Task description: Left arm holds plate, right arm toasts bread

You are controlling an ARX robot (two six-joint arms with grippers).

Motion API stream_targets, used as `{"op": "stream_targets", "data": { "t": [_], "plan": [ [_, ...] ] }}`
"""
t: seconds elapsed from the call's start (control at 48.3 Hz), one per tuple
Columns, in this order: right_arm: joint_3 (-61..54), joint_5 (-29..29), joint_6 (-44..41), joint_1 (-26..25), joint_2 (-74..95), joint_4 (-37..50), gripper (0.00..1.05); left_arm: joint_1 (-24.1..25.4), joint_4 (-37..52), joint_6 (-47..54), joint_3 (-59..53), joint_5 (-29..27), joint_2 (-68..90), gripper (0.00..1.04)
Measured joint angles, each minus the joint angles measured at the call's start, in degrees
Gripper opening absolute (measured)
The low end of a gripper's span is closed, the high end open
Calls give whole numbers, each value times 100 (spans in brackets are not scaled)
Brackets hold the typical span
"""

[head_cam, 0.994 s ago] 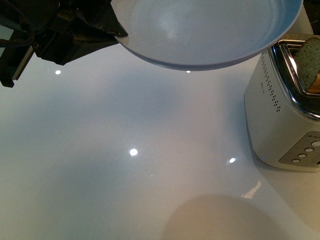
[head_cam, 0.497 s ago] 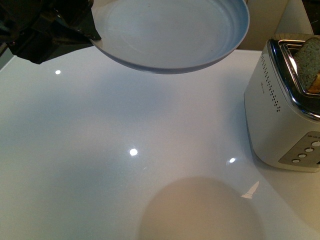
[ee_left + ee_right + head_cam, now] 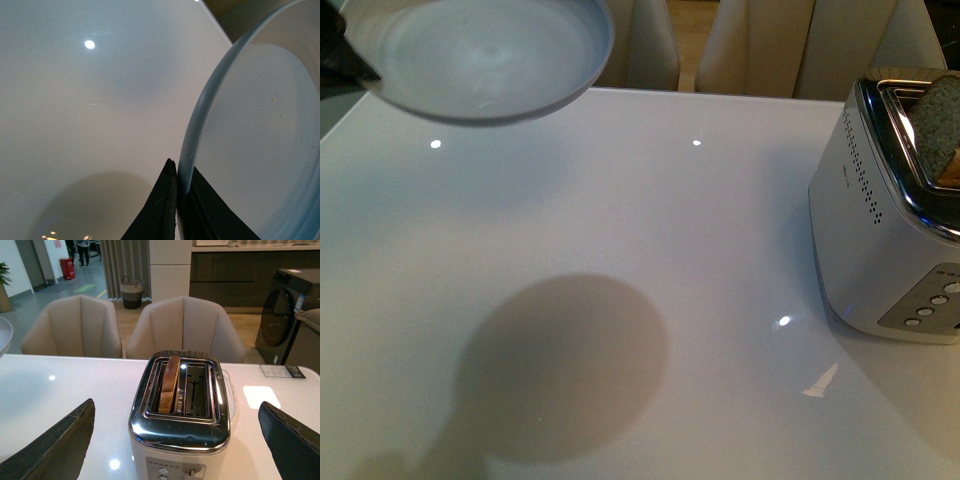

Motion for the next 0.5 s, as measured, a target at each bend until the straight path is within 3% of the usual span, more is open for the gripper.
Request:
{"op": "stream_targets", "data": {
  "t": [0.248, 0.497],
  "plan": [
    [0, 0, 0, 0, 0, 0, 96, 787, 951, 391, -332, 258, 1113, 3],
    [0, 0, 2, 0, 0, 0, 96, 881, 1801, 402, -1222, 321, 1980, 3]
  ]
}}
